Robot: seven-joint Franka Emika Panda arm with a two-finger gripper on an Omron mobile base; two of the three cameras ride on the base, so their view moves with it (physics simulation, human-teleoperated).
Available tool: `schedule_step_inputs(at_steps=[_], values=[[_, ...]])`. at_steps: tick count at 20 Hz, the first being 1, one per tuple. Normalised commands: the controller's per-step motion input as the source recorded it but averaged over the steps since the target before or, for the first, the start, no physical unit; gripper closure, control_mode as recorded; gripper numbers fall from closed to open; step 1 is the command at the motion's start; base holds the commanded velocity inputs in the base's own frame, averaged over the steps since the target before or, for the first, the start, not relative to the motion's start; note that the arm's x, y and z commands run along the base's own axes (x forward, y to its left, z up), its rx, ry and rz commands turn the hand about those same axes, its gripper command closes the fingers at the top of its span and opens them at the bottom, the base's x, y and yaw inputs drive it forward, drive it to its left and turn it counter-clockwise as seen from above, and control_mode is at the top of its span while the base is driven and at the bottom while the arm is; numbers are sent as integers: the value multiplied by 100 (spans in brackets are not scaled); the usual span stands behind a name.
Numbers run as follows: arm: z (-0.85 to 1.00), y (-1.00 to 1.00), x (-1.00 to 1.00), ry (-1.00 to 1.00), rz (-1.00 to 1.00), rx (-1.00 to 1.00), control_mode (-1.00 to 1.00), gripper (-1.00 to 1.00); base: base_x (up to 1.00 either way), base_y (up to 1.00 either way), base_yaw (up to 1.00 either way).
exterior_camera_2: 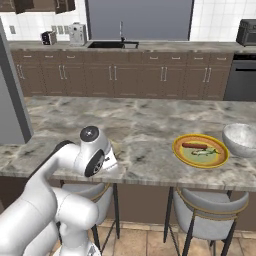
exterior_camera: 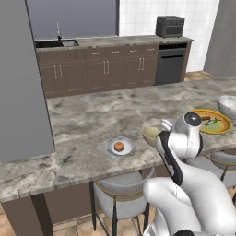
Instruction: Take the smaller bowl and place it next to the appetizer plate on the dining counter , and place the larger bowl next to the plate with cooked food.
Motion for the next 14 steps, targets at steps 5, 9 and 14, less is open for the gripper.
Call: schedule_step_inputs(at_steps=[5, 9, 14], values=[[-36, 0, 0, 0, 0, 0, -100, 100, 0, 0, 0], [-31, 0, 0, 0, 0, 0, -100, 100, 0, 0, 0], [-34, 1, 10, 0, 0, -3, -100, 100, 0, 0, 0]])
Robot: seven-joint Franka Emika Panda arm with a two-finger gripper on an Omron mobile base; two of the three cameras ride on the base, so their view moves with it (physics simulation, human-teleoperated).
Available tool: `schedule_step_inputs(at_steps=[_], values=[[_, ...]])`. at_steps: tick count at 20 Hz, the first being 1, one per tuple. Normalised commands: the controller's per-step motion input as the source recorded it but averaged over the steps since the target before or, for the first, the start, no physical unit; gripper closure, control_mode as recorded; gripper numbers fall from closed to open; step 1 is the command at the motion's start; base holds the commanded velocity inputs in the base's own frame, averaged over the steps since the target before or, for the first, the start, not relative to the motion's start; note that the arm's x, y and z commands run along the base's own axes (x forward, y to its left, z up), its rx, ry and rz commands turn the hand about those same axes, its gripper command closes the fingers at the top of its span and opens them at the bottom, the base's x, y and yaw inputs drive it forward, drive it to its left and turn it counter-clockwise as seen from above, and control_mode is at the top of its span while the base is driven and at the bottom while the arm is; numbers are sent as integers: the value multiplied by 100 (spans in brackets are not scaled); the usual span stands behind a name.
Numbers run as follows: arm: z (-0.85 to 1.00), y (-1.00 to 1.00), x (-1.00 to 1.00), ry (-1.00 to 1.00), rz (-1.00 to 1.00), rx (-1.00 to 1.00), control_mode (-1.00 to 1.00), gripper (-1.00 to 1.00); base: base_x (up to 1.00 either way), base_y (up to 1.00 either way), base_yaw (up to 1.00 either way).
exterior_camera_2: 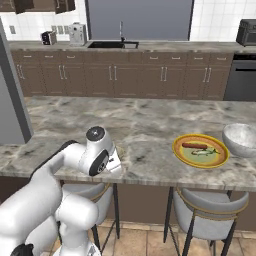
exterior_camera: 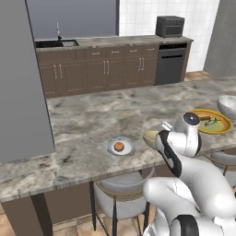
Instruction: Take the smaller bowl and place it next to the appetizer plate on the dining counter , and place the larger bowl next to the plate with cooked food.
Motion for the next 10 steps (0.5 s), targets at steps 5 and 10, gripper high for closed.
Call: schedule_step_inputs(at_steps=[5, 10], values=[[-33, 8, 32, 0, -2, -4, -100, 100, 0, 0, 0], [-37, 18, 36, 0, -1, -5, -100, 100, 0, 0, 0]])
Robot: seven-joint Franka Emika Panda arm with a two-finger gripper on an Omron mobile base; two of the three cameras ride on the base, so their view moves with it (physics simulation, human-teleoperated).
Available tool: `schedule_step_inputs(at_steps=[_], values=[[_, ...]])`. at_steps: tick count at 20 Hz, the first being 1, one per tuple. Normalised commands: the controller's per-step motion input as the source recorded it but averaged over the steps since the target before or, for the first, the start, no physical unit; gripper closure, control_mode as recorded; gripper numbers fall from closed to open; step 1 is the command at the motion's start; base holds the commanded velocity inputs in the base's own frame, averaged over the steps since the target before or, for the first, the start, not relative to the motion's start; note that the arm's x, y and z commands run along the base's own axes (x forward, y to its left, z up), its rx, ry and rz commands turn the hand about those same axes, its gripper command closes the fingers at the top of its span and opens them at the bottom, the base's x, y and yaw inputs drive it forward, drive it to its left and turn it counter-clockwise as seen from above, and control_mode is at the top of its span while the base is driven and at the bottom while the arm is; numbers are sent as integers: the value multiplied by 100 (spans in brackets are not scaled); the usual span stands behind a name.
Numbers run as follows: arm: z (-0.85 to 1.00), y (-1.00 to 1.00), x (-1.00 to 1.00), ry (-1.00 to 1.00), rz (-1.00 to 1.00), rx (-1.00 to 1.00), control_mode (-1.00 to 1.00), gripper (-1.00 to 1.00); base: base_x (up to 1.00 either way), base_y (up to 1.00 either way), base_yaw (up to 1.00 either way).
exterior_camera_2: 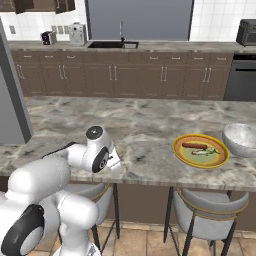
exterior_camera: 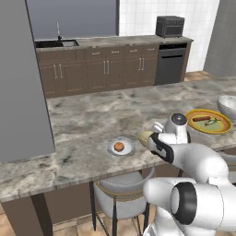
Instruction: Take the smaller bowl and place it next to the appetizer plate on the dining counter , and place the larger bowl next to the plate with cooked food.
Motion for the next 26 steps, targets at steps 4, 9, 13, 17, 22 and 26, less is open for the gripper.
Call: schedule_step_inputs(at_steps=[4, 9, 13, 17, 22, 26], values=[[-37, 12, 26, 0, 0, -5, -100, 100, 0, 0, 0], [-32, 0, 16, 0, -1, -2, -100, 100, 0, 0, 0], [-18, 0, 19, 0, -2, 0, -100, 100, 0, 0, 0], [-4, 0, 24, 0, -3, 0, -100, -100, 0, 0, 0], [88, -13, -18, 0, 0, 0, -100, -100, 0, 0, 0], [100, -6, -36, 0, 2, 0, -100, -100, 0, 0, 0]])
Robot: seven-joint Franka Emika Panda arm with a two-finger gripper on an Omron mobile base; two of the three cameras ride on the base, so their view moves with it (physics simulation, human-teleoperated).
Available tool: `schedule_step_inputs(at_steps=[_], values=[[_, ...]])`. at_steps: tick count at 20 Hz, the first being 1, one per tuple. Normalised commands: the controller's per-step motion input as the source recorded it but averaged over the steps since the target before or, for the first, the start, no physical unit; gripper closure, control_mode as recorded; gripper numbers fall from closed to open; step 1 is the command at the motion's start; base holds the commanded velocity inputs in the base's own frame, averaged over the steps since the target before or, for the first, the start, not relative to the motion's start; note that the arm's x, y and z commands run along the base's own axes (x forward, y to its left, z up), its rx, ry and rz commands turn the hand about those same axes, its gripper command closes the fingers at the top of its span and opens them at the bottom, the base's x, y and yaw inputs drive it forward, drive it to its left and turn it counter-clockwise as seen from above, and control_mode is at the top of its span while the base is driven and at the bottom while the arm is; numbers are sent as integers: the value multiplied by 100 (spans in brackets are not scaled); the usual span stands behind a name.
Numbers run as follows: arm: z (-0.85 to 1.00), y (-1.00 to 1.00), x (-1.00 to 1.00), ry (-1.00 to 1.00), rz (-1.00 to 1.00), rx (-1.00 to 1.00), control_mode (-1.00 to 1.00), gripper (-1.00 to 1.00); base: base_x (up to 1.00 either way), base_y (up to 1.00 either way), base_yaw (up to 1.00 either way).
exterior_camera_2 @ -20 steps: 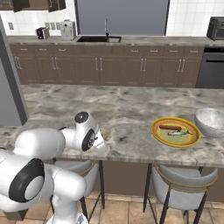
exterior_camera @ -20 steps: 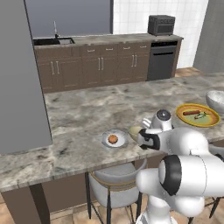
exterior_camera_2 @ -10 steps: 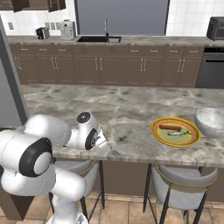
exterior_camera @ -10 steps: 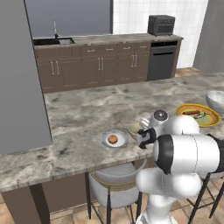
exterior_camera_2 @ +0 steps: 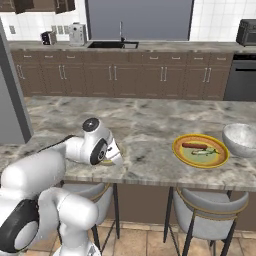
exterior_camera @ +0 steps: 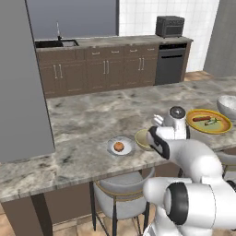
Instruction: Take the smaller bowl and place it next to the appetizer plate on the dining counter , and place the larger bowl next to the plate with cooked food.
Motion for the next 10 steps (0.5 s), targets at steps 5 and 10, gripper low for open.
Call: schedule_step_inputs(at_steps=[5, 10], values=[[100, -3, -68, 0, 8, 0, -100, -100, 0, 0, 0], [66, 2, -97, -6, 15, -1, -100, -100, 0, 0, 0]])
